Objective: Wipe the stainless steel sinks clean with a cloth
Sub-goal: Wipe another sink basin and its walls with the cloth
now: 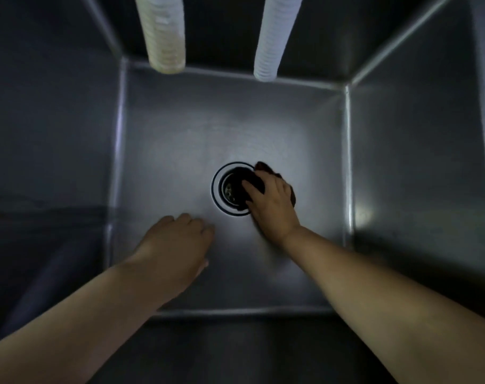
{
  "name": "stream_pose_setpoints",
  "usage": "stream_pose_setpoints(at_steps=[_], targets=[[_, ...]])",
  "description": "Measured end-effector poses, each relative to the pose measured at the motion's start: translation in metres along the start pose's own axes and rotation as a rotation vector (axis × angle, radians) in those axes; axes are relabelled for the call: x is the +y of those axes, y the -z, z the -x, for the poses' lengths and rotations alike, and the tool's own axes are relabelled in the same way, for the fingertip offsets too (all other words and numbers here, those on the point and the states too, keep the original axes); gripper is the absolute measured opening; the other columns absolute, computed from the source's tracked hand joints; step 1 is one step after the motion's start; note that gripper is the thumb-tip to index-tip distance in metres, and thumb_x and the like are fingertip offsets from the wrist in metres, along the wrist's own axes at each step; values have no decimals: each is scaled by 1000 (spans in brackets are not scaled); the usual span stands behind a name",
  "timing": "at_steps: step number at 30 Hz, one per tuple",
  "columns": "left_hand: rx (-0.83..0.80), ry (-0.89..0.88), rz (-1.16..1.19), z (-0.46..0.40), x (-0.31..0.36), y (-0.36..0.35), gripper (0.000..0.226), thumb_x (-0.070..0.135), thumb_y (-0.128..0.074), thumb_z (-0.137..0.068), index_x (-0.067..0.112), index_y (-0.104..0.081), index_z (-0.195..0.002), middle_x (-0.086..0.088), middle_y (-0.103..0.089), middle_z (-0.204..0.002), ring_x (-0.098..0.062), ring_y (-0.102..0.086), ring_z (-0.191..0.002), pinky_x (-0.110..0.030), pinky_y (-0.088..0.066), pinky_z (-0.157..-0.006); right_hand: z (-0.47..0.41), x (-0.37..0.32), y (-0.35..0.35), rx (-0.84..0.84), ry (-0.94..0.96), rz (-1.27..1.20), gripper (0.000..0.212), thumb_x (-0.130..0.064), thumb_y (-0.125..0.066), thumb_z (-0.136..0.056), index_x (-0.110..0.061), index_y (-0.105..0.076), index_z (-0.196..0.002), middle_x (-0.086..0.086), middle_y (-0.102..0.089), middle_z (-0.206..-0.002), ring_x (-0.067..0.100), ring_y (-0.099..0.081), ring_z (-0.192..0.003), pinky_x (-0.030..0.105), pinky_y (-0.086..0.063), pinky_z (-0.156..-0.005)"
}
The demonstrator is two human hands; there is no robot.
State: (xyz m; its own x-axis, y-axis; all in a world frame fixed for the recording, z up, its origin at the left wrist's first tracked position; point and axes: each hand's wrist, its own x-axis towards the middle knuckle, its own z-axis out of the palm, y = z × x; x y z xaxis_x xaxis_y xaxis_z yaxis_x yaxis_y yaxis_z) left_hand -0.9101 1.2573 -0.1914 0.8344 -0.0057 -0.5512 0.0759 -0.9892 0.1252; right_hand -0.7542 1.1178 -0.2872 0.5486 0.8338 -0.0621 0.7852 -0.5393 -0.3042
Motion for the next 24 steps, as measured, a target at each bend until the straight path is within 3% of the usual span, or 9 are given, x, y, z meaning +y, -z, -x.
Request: stream_pose_setpoints(at_steps=[4,6,8,10,14,24], targets=[[-13,34,-84,-53,-1,-12,67,29,-45,-94,15,-9,-149,-15,-7,-157,-32,-16,-140,-47,-22,-109,-8,-16,-5,-28,84,39,34,-19,-76,-74,-10,-68,-105,13,-67,-107,30,-66,-94,44,-46,-89],[-67,86,-79,-71,-2,-19,71,34,-44,-95,20,-1,-150,-15,9,-157,-33,4,-144,-57,-9,-112,-9,-15,-6,-63,112,73,24,-29,-65,-85,-11,-68,-101,9,-66,-112,28,-62,-104,41,-40,-96],[-87,116,-42,-78,-1,-29,75,37,-46,-94,24,2,-150,-14,16,-157,-34,13,-143,-61,-3,-111,-9,-12,-5,-188,121,110,30,-37,-49,-94,-16,-65,-108,2,-62,-121,23,-49,-121,38,-22,-106],[-40,151,15,-78,0,-39,78,34,-48,-92,20,3,-150,-11,15,-157,-31,15,-144,-59,-2,-113,-16,-8,-6,-299,143,148,38,-41,-34,-98,-24,-63,-115,-6,-59,-123,17,-39,-126,32,-9,-105],[-4,169,60,-76,-7,-42,84,43,-52,-89,18,-1,-150,-3,14,-158,-22,13,-144,-50,-3,-117,-30,-4,-4,-416,221,189,44,-45,-24,-98,-29,-58,-119,-10,-52,-126,15,-33,-125,31,-3,-102],[-47,162,26,-81,-10,-38,92,53,-54,-85,22,2,-150,-1,18,-157,-23,13,-144,-48,-5,-115,-39,-13,1,-583,322,603,79,-71,-9,-89,-19,-25,-147,-2,-34,-144,19,-25,-130,41,-11,-107]])
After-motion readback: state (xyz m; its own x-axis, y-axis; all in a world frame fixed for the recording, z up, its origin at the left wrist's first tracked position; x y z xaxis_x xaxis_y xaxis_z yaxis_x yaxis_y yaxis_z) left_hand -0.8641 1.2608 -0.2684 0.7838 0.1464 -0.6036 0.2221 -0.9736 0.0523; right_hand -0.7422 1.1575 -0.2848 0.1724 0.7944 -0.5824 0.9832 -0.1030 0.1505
